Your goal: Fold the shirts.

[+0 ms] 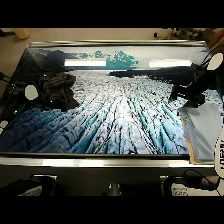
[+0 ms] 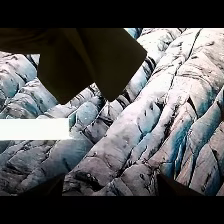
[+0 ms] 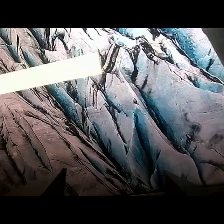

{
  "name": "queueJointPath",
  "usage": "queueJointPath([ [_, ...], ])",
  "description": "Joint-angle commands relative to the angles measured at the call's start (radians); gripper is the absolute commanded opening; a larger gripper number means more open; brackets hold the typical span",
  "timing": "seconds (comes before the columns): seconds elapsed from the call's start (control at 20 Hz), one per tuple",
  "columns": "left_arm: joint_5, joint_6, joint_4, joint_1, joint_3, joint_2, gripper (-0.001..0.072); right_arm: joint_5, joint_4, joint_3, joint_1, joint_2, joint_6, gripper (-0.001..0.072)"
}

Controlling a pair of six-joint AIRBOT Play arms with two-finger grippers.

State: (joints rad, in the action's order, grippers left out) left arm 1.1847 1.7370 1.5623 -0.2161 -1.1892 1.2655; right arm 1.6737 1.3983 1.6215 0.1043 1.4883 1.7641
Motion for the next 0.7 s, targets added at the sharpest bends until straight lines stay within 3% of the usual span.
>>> queueJointPath([
  [0.0,0.000,0.000,0.000,0.001,0.000,-0.001,0.0680,0.000,0.000,0.001,-0.001,0.000,0.000,0.0631],
  [0.55,0.000,0.000,0.000,0.001,0.000,-0.001,0.0680,0.000,0.000,0.001,-0.001,0.000,0.000,0.0631],
  [0.65,-0.056,0.003,0.000,0.000,0.003,0.002,0.0680,-0.031,0.000,0.001,-0.001,0.000,0.000,0.0631],
])
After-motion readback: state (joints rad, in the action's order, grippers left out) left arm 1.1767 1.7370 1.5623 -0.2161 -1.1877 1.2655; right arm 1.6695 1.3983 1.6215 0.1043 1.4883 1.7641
